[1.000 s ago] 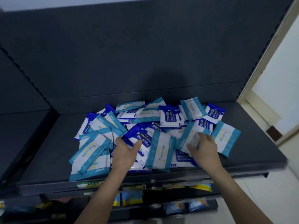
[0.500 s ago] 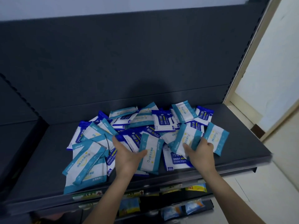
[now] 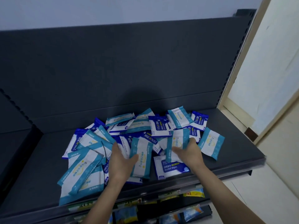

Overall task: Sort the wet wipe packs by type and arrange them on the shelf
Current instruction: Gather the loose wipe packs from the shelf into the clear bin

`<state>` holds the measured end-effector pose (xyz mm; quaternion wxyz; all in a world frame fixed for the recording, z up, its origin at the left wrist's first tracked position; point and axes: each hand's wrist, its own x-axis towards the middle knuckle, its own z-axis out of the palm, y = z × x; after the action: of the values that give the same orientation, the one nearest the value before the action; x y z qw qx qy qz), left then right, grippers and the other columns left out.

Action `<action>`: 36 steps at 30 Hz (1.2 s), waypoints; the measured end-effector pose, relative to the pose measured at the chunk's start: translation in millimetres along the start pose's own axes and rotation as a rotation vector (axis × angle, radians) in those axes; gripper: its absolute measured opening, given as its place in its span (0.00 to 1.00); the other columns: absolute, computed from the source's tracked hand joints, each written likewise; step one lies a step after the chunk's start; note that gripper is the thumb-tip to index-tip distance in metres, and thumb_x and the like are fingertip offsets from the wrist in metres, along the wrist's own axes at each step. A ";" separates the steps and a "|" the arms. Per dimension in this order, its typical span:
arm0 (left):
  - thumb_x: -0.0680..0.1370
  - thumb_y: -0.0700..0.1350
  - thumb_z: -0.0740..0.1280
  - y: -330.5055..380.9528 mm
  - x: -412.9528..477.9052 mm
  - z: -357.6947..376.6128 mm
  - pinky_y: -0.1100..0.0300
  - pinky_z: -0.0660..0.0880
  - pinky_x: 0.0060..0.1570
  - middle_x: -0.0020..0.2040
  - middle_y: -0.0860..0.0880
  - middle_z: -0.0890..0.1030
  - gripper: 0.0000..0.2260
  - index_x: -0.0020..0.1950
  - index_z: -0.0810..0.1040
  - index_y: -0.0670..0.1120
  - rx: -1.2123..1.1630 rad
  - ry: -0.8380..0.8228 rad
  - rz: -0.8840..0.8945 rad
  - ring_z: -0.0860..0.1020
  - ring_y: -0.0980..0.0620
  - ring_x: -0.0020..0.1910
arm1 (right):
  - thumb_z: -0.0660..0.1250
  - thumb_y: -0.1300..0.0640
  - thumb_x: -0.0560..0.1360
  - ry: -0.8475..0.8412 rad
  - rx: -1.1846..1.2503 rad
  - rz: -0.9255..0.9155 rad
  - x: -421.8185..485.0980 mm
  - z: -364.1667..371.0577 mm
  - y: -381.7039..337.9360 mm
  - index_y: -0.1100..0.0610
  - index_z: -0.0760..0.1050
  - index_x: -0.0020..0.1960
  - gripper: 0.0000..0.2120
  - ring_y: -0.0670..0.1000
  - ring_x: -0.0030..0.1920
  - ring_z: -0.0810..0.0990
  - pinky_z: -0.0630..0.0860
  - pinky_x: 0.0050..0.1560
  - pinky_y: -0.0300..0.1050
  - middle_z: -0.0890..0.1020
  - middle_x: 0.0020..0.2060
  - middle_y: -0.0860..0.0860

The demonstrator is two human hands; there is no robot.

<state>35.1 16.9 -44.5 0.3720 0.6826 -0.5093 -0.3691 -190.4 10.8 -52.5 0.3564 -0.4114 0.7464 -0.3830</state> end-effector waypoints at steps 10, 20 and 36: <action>0.71 0.42 0.75 1.4 6.7 -36.1 0.56 0.74 0.54 0.61 0.50 0.78 0.31 0.72 0.66 0.46 0.065 0.064 0.023 0.76 0.52 0.54 | 0.74 0.67 0.69 -0.005 0.276 -0.031 2.7 -44.2 -48.4 0.53 0.71 0.52 0.18 0.50 0.39 0.83 0.79 0.31 0.41 0.81 0.41 0.48; 0.73 0.40 0.73 19.2 7.9 -52.9 0.62 0.69 0.52 0.56 0.56 0.71 0.33 0.75 0.63 0.47 0.049 0.122 0.054 0.68 0.59 0.52 | 0.73 0.67 0.69 -0.151 0.591 0.006 35.4 -23.8 -103.4 0.58 0.77 0.47 0.10 0.53 0.41 0.84 0.83 0.40 0.48 0.84 0.43 0.55; 0.73 0.41 0.74 17.2 2.3 -44.3 0.65 0.67 0.53 0.56 0.57 0.70 0.34 0.75 0.62 0.47 -0.019 0.116 0.016 0.68 0.60 0.54 | 0.81 0.61 0.61 -0.288 0.038 0.173 59.6 33.3 -82.0 0.63 0.70 0.55 0.28 0.54 0.53 0.79 0.78 0.55 0.52 0.79 0.54 0.56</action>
<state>67.5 17.0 -9.6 0.4102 0.6952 -0.4890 -0.3307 -158.5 -81.6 -9.6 0.4989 -0.3896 0.7128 -0.3020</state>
